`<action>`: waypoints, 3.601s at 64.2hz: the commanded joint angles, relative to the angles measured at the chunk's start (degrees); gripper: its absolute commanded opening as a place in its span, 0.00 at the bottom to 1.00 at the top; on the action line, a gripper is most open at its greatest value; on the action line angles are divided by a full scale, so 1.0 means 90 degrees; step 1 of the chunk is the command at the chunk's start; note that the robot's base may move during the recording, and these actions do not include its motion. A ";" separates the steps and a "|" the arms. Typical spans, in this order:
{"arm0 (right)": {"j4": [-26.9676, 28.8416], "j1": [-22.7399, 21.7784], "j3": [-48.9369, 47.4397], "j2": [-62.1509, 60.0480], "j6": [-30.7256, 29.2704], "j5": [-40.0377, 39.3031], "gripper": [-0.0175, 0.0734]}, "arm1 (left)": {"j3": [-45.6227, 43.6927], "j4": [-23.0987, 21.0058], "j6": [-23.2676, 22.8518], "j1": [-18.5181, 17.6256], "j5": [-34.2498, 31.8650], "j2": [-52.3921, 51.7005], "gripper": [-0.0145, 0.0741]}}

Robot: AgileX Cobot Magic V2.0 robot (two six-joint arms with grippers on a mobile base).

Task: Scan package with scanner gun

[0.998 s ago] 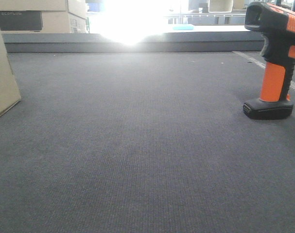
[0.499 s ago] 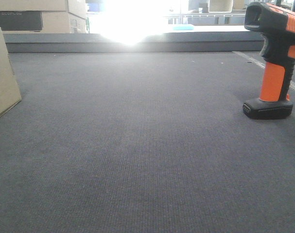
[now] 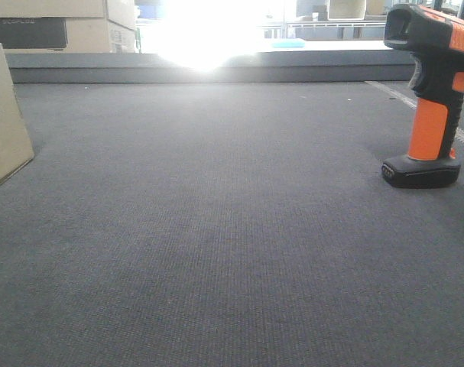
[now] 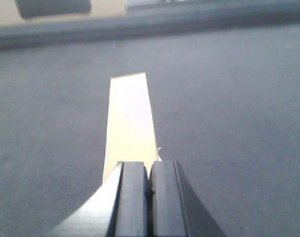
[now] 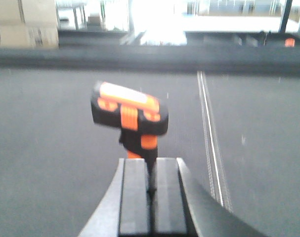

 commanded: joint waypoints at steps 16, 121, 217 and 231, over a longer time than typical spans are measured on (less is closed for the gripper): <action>-0.0051 -0.0040 0.0021 -0.0839 0.0002 0.0035 0.02 | 0.0363 -0.0194 -0.0038 -0.0042 -0.0424 -0.1239 0.04; -0.0051 -0.0040 0.0021 -0.0839 0.0002 0.0058 0.02 | 0.3485 -0.0356 -0.0038 0.0236 -0.2261 -0.3217 0.04; 0.0620 -0.0911 0.1846 -0.1732 -0.0525 0.0136 0.02 | 0.3485 -0.0356 -0.0038 0.0236 -0.2410 -0.3217 0.04; -0.0298 -0.0911 0.2096 -0.1732 -0.0525 0.0136 0.02 | 0.3485 -0.0356 -0.0038 0.0236 -0.2424 -0.3217 0.04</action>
